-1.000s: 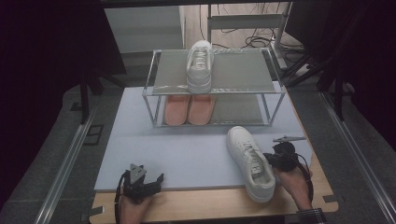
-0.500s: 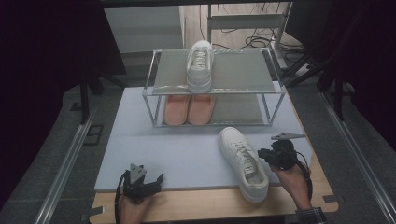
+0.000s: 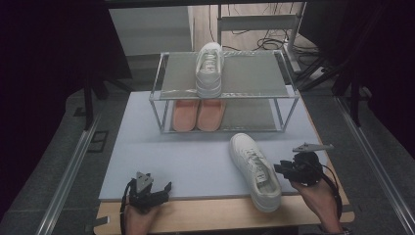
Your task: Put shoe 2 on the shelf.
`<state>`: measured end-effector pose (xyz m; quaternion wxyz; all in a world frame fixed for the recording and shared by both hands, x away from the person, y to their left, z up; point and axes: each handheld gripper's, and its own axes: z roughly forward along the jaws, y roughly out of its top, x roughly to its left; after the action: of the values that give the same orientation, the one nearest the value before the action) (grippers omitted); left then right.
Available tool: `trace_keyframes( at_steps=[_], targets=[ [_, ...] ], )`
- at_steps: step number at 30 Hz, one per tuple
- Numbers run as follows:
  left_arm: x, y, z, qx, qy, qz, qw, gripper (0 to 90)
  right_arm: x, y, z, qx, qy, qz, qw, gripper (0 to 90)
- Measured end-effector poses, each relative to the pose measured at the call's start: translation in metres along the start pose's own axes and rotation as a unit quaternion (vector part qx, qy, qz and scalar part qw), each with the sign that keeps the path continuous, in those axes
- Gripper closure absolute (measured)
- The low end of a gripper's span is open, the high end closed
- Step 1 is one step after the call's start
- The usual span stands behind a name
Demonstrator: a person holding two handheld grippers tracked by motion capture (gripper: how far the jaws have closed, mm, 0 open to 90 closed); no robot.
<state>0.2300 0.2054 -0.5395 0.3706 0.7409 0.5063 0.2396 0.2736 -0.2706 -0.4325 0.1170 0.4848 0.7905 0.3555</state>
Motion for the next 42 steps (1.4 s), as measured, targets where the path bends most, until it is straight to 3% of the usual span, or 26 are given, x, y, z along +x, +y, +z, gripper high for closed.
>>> trace_keyframes(
  at_steps=[11, 18, 28, 33, 38, 42],
  targets=[
    [0.000, 0.000, 0.000, 0.000, 0.000, 0.000, 1.0000, 13.2, 0.011, -0.002, -0.017, -0.013, 0.029, 0.004, 0.9995, 52.2],
    [0.000, 0.000, 0.000, 0.000, 0.000, 0.000, 1.0000, 13.2, 0.015, -0.002, -0.002, 0.002, 0.034, -0.010, 0.9994, 51.3],
    [0.000, 0.000, 0.000, 0.000, 0.000, 0.000, 1.0000, 13.2, 0.018, 0.004, 0.018, 0.019, 0.018, -0.039, 0.9989, 61.2],
    [0.000, 0.000, 0.000, 0.000, 0.000, 0.000, 1.0000, 13.2, 0.020, 0.003, 0.015, 0.010, 0.008, -0.053, 0.9985, 72.9],
    [0.000, 0.000, 0.000, 0.000, 0.000, 0.000, 1.0000, 13.2, 0.012, 0.002, 0.015, 0.004, 0.039, -0.015, 0.9991, 78.7],
    [0.000, 0.000, 0.000, 0.000, 0.000, 0.000, 1.0000, 13.2, 0.003, 0.001, 0.015, -0.004, 0.072, 0.029, 0.9970, 79.5]
  ],
)
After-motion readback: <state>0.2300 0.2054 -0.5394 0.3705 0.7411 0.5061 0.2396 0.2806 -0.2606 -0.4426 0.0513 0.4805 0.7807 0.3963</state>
